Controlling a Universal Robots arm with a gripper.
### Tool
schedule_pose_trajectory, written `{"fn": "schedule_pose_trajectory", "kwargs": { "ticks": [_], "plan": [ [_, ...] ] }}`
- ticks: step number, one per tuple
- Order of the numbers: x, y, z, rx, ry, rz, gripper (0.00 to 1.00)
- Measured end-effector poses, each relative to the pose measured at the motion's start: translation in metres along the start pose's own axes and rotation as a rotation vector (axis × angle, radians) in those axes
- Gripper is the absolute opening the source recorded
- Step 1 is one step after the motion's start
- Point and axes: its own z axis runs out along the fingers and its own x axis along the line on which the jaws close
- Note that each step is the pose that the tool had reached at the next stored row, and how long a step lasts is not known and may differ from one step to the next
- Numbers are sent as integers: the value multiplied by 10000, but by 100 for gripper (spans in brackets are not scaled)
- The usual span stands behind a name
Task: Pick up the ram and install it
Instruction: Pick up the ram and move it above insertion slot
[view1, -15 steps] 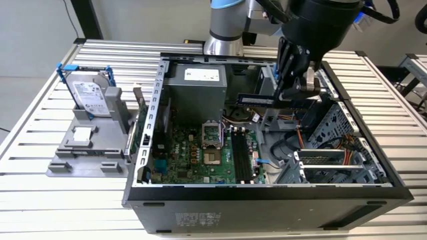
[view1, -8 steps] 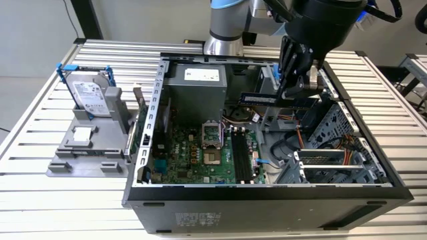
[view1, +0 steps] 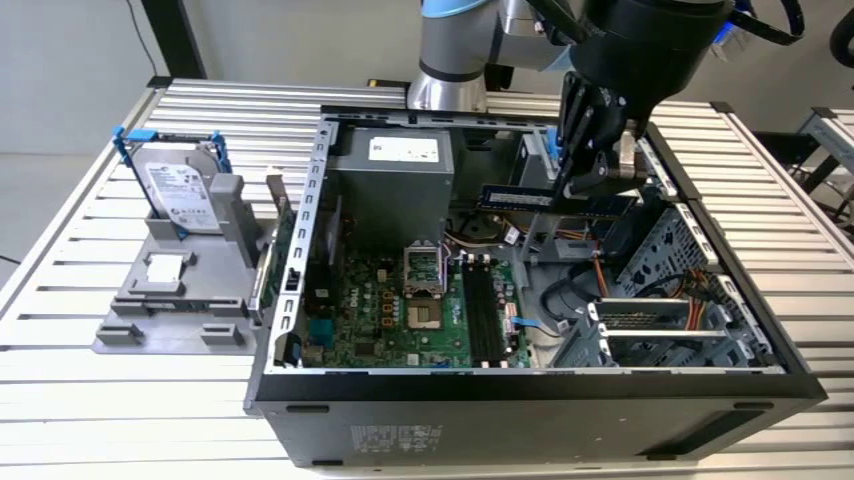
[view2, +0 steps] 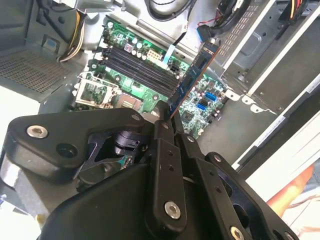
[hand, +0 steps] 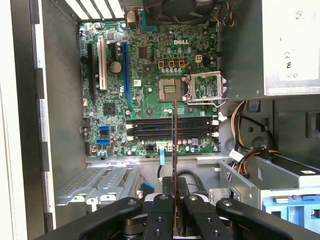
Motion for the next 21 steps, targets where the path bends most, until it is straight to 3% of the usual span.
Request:
{"fn": "schedule_pose_trajectory", "kwargs": {
  "ticks": [5, 8, 21],
  "plan": [
    [0, 0, 0, 0, 0, 17, 0],
    [0, 0, 0, 3, 1, 254, 0],
    [0, 0, 2, 22, -28, 2318, 0]
  ]
}}
